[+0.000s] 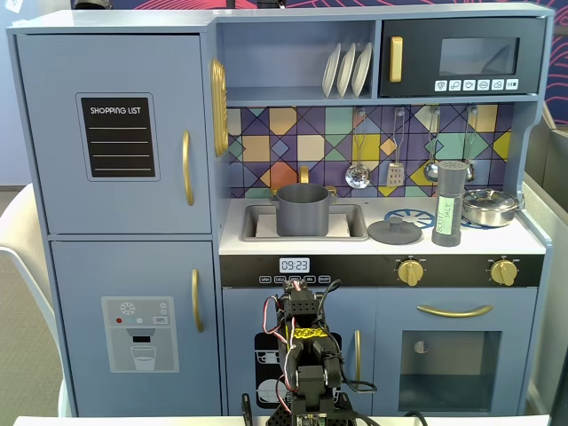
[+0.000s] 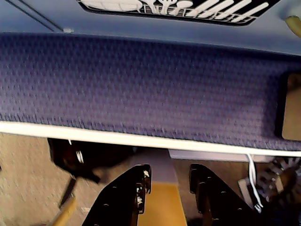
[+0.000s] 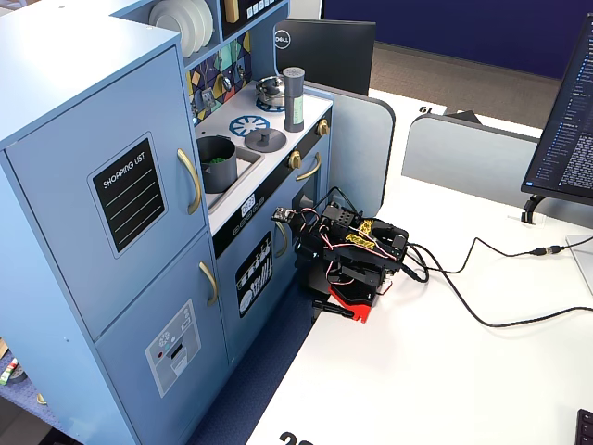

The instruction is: Put salt in the gray recipient

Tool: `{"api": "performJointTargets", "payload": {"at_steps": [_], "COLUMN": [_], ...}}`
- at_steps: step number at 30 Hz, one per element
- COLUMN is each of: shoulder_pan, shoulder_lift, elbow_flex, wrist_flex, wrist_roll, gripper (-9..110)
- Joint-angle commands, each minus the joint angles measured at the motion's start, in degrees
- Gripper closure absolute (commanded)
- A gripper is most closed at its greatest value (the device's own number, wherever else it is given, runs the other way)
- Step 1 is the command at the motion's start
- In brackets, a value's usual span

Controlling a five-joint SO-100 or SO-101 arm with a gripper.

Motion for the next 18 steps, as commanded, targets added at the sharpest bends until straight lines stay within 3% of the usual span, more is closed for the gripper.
{"api": "performJointTargets", "payload": {"at_steps": [1, 18], "shoulder_pan": [0.7, 0.7], "shoulder_lift": [0.4, 0.4], "elbow_flex": [-0.4, -0.4], "wrist_flex": [0.3, 0.3], "wrist_roll": [-1.4, -1.4], "gripper": [100, 98]}}
